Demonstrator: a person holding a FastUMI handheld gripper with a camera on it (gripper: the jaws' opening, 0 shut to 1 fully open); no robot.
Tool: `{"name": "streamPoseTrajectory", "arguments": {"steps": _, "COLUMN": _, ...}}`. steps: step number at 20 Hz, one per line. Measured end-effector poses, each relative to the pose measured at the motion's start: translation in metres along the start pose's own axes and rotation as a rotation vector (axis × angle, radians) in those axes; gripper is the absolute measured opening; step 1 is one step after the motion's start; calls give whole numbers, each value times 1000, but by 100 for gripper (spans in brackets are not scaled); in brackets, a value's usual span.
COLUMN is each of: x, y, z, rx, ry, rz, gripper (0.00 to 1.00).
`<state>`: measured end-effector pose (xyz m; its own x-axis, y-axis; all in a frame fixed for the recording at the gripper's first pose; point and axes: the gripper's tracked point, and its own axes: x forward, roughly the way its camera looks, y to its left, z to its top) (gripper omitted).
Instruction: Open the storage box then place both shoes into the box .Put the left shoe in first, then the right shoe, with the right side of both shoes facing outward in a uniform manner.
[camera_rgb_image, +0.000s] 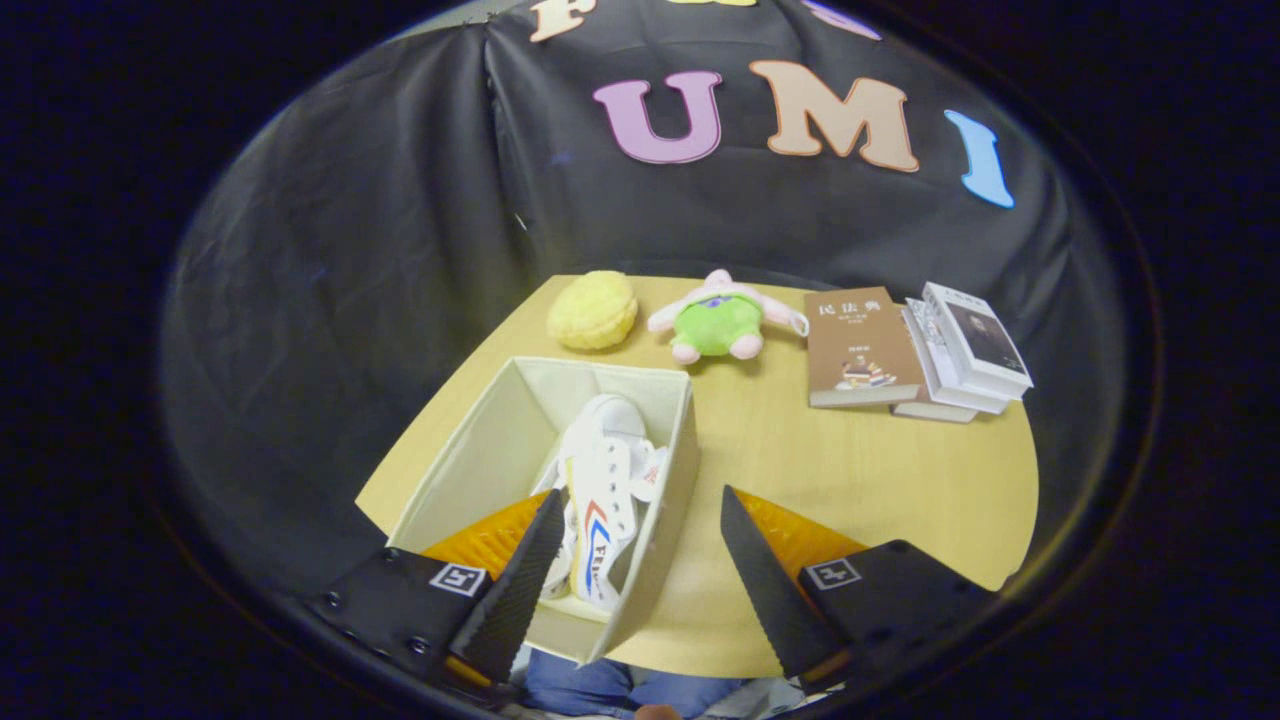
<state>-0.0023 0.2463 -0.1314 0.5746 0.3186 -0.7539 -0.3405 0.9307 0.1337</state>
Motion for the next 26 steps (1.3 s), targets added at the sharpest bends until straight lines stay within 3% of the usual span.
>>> {"name": "streamPoseTrajectory", "arguments": {"steps": 8, "x": -12, "y": -70, "z": 27, "rx": 30, "ry": -275, "rz": -104, "gripper": 99}}
{"name": "streamPoseTrajectory", "arguments": {"steps": 14, "x": -33, "y": -91, "z": 64, "rx": 25, "ry": -548, "rz": -142, "gripper": 99}}
{"name": "streamPoseTrajectory", "arguments": {"steps": 18, "x": -54, "y": -115, "z": 75, "rx": -76, "ry": -724, "rz": -279, "gripper": 99}}
{"name": "streamPoseTrajectory", "arguments": {"steps": 26, "x": -50, "y": -110, "z": 55, "rx": -162, "ry": -788, "rz": -219, "gripper": 100}}
